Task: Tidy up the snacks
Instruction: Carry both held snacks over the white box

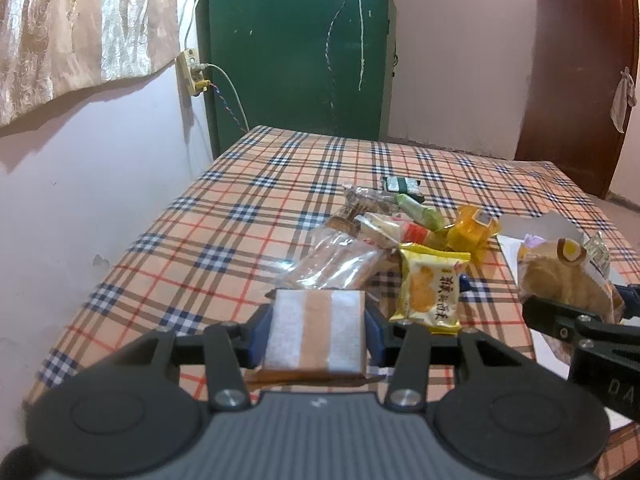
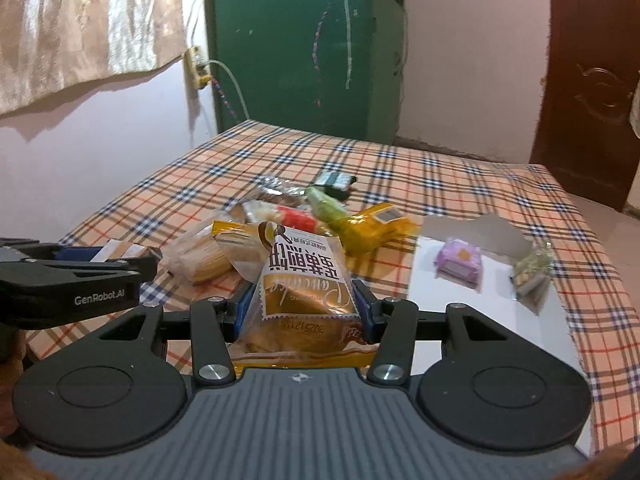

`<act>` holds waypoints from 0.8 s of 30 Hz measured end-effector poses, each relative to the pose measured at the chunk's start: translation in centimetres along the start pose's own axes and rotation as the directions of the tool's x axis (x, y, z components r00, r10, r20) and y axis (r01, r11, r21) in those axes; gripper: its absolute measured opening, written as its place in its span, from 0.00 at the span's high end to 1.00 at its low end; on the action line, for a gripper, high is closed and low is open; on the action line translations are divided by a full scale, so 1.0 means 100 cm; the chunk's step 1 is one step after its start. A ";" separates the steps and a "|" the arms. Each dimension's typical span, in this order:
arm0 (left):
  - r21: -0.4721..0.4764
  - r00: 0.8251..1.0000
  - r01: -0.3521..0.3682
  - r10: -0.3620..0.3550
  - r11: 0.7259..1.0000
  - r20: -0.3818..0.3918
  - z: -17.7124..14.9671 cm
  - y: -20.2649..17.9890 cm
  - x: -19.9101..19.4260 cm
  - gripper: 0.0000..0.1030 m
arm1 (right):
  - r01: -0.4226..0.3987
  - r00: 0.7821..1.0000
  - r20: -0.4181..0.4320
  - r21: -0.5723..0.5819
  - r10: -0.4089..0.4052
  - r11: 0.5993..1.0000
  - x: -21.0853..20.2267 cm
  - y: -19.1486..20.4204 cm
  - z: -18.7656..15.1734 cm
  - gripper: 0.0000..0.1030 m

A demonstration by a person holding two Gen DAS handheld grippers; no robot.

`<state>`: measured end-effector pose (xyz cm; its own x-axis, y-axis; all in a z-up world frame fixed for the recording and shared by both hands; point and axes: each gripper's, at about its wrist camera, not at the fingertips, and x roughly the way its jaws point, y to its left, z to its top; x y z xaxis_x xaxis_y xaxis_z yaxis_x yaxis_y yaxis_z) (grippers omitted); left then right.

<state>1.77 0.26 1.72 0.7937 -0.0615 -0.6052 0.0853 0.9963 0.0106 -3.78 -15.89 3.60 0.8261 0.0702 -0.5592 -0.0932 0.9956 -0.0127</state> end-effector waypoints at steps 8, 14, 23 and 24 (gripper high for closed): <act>0.006 1.000 0.018 -0.018 1.000 0.019 0.005 -0.013 -0.012 0.55 | 0.040 0.999 0.030 0.041 -0.041 0.998 -0.020 -0.017 -0.002 0.40; 0.010 0.999 0.026 -0.026 1.000 0.022 0.007 -0.020 -0.015 0.55 | 0.070 0.996 0.047 0.067 -0.074 0.995 -0.029 -0.030 -0.002 0.40; 0.015 0.999 0.037 -0.038 0.999 0.024 0.010 -0.027 -0.018 0.55 | 0.111 0.990 0.071 0.105 -0.119 0.988 -0.039 -0.046 0.000 0.40; 0.015 0.999 0.040 -0.040 0.999 0.024 0.011 -0.027 -0.019 0.55 | 0.115 0.990 0.072 0.109 -0.124 0.987 -0.040 -0.047 0.000 0.40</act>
<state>0.68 -2.42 3.67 0.8041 -0.1026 -0.5856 0.1256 0.9921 -0.0014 -6.67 -20.86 5.87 0.8692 -0.0490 -0.4921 0.0639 0.9979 0.0135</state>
